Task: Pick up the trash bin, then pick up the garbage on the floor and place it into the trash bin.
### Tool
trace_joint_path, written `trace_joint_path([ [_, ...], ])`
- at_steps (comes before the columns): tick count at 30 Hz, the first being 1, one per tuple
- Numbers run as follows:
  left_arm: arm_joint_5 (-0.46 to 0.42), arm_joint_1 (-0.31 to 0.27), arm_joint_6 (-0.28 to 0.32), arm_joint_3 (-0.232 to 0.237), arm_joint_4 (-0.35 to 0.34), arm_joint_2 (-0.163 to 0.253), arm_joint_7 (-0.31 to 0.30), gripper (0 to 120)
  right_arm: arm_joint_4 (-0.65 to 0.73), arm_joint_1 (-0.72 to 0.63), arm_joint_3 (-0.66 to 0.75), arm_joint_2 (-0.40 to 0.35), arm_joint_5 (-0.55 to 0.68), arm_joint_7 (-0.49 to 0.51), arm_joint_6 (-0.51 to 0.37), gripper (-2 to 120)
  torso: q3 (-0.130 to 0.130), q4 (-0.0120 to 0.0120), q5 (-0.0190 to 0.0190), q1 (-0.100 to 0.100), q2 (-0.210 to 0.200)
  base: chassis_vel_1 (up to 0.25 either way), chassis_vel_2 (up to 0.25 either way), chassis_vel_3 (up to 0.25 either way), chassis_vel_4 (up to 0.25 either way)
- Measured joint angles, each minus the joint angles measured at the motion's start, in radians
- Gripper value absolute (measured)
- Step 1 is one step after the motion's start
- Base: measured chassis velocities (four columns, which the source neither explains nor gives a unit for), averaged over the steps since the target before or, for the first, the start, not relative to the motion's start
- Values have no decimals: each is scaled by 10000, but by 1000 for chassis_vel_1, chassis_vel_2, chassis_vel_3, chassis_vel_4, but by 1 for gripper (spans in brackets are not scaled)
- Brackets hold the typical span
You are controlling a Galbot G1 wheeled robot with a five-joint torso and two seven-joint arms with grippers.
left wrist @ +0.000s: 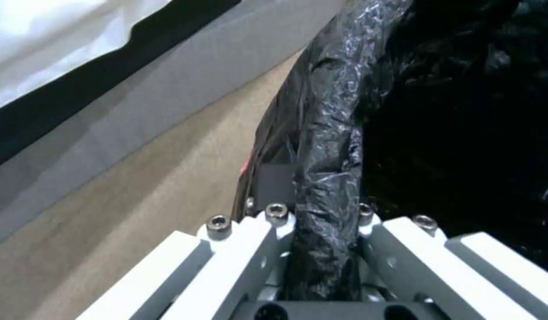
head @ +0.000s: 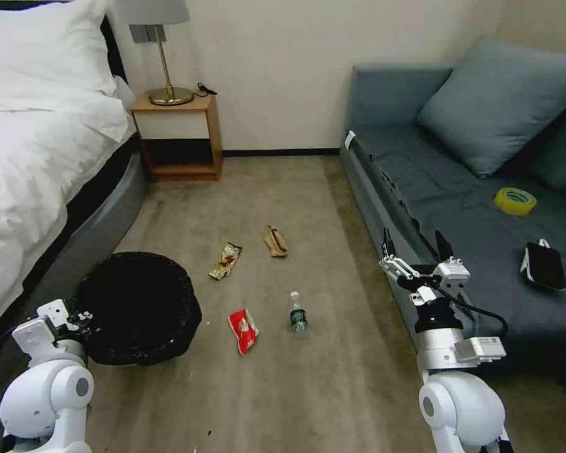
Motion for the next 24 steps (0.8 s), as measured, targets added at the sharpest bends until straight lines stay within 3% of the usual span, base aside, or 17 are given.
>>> trace_joint_path([
  [4, -17, 2, 1, -11, -9, -25, -2, 3, -157, 184, -150, -148, -309, 30, 44, 100, 2, 0, 0, 1, 0, -120, 143, 139, -128],
  [9, -23, 0, 1, -6, -27, -36, 1, 3, -319, 549, -558, -452, -384, 527, -822, 100, 1, -1, -1, 0, 0, -29, 44, 32, -39],
  [12, -49, 15, 1, -16, -98, -46, 4, 3, -894, 1455, -1730, -977, 320, 1725, -2653, 100, 0, -1, -1, 0, 0, 11, -12, -17, 9],
  [17, -59, 72, -20, -73, -132, -68, 23, 3, -1543, 2225, -2700, -1238, 1342, 2625, -3907, 100, 0, 0, -2, 0, 0, 6, -7, -10, 6],
  [18, -60, 111, -51, -144, -134, -90, 41, 3, -2341, 3114, -3771, -1399, 2621, 3614, -5131, 100, 0, 3, -1, 0, 0, 0, 0, 0, 0],
  [19, -60, 134, -68, -174, -134, -95, 54, 3, -2739, 3503, -4202, -1462, 3161, 4074, -5723, 100, 0, 6, -3, 0, 0, 0, 0, 0, 0],
  [24, -44, 80, -86, -105, -71, -63, 67, 3, -3963, 4230, -5004, -1608, 3988, 4692, -6773, 100, 0, 4, -2, 0, 0, 0, 0, 0, 0],
])
